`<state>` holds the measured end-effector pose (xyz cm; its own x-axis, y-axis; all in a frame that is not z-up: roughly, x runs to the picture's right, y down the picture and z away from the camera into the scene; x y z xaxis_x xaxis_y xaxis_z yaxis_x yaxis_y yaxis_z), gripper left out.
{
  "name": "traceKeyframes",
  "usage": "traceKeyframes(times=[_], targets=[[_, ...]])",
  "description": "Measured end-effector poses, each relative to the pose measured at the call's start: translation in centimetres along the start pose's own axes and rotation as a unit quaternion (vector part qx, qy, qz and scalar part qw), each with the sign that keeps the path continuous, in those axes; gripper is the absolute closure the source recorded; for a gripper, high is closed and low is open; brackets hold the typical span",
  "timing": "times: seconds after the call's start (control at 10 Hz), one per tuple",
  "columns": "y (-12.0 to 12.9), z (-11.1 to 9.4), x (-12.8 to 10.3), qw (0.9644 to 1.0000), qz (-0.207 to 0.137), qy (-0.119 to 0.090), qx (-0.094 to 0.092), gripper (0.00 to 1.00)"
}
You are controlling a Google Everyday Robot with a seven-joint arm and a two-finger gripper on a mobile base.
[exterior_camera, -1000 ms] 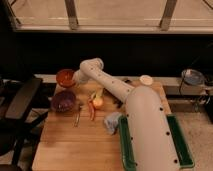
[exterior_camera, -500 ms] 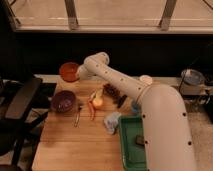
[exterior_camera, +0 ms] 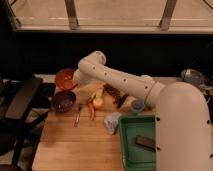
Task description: Stack bowls into tray
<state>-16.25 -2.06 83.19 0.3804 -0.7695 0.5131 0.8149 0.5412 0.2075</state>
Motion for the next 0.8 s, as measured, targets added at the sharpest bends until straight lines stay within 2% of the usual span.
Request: traceKeyframes(times=[0.2,0.5,0.6,0.8], targets=[[-0.4,-0.2,-1.7,0.9996,-0.016,-0.024,-0.006,1.0],[-1.1,0.3,-4.9,0.9975,-0.024,-0.066,-0.002,0.98],[-1.1,0.5,-5.9,0.9967,-0.022,-0.079,0.002,0.92],[-1.8,1.3,-7.8,0.9944,-0.022,-0.103,0.008,0.72]])
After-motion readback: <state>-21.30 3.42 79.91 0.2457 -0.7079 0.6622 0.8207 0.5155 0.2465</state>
